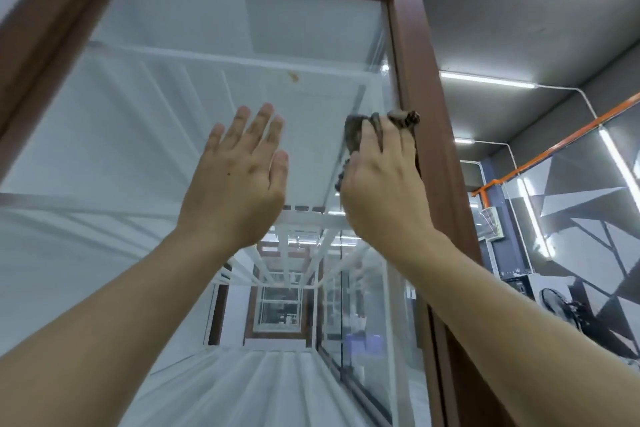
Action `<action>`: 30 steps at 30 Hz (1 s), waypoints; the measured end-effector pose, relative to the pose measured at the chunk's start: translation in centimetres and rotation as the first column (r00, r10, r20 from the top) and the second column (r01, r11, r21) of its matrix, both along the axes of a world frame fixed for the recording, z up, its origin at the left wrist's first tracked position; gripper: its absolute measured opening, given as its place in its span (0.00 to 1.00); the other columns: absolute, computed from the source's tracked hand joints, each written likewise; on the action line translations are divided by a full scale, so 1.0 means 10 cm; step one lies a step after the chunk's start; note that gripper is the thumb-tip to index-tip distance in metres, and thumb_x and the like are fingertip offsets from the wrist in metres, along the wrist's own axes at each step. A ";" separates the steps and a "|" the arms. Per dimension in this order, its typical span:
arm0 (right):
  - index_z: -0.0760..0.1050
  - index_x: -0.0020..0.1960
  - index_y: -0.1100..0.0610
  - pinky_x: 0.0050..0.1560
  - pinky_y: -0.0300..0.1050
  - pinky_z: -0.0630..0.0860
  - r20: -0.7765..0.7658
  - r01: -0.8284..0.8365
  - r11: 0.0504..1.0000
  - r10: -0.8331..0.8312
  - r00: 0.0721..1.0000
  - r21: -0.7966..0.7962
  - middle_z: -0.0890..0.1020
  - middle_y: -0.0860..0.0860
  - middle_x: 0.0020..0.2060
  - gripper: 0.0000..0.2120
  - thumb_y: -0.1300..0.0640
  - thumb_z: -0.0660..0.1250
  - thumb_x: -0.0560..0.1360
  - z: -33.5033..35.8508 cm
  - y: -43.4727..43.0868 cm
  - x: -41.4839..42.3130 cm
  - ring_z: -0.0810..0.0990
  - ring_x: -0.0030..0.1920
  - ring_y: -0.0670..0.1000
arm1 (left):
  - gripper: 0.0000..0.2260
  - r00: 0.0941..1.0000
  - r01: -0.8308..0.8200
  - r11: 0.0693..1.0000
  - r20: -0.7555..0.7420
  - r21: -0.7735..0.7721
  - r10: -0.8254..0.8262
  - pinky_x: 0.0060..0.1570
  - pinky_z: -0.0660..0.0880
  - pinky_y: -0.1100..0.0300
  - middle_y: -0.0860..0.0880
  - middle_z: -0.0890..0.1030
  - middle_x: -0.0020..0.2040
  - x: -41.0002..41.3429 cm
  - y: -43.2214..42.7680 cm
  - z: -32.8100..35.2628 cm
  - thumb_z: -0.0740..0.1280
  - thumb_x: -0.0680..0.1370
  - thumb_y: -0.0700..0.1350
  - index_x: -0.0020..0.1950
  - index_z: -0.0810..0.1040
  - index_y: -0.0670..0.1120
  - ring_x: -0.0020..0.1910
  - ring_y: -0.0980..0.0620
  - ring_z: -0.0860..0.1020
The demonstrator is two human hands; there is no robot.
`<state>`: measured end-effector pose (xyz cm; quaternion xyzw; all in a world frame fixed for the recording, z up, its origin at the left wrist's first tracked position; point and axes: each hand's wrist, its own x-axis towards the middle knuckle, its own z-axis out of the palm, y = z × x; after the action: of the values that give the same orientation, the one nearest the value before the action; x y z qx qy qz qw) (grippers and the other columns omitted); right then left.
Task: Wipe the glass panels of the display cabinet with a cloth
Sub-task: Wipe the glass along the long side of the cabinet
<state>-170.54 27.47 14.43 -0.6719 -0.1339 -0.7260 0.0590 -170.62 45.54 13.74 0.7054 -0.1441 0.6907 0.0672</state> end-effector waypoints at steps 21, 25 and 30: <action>0.52 0.79 0.67 0.80 0.60 0.52 -0.018 -0.020 0.992 0.018 1.000 -0.123 0.55 0.63 0.79 0.30 0.55 0.43 0.80 -0.40 0.17 -0.08 0.49 0.80 0.62 | 0.29 1.000 0.012 1.000 -0.010 0.000 -0.012 0.77 0.33 0.57 0.55 0.41 0.82 -0.03 0.00 0.00 0.37 0.80 0.56 0.82 0.43 0.52 0.81 0.56 0.37; 0.54 0.78 0.70 0.80 0.60 0.52 -0.057 0.103 0.995 -0.103 0.993 -0.009 0.58 0.65 0.78 0.30 0.57 0.44 0.79 0.05 -0.02 -0.02 0.53 0.79 0.64 | 0.30 0.999 0.029 1.000 -0.028 0.006 -0.029 0.76 0.32 0.57 0.55 0.41 0.83 -0.04 0.01 0.01 0.37 0.80 0.57 0.82 0.43 0.52 0.81 0.55 0.37; 0.59 0.76 0.69 0.80 0.58 0.52 0.007 -0.057 0.990 0.057 0.998 0.129 0.61 0.64 0.77 0.28 0.59 0.49 0.79 0.59 0.41 -0.08 0.56 0.78 0.62 | 0.28 0.976 0.204 0.979 -0.071 -0.006 -0.204 0.76 0.36 0.62 0.55 0.44 0.83 -0.12 0.09 0.05 0.42 0.83 0.56 0.83 0.46 0.50 0.81 0.59 0.41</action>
<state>-171.31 31.61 20.37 -0.6616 -0.1059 -0.7321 0.1230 -171.83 46.45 14.29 0.7110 -0.2137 0.6547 0.1422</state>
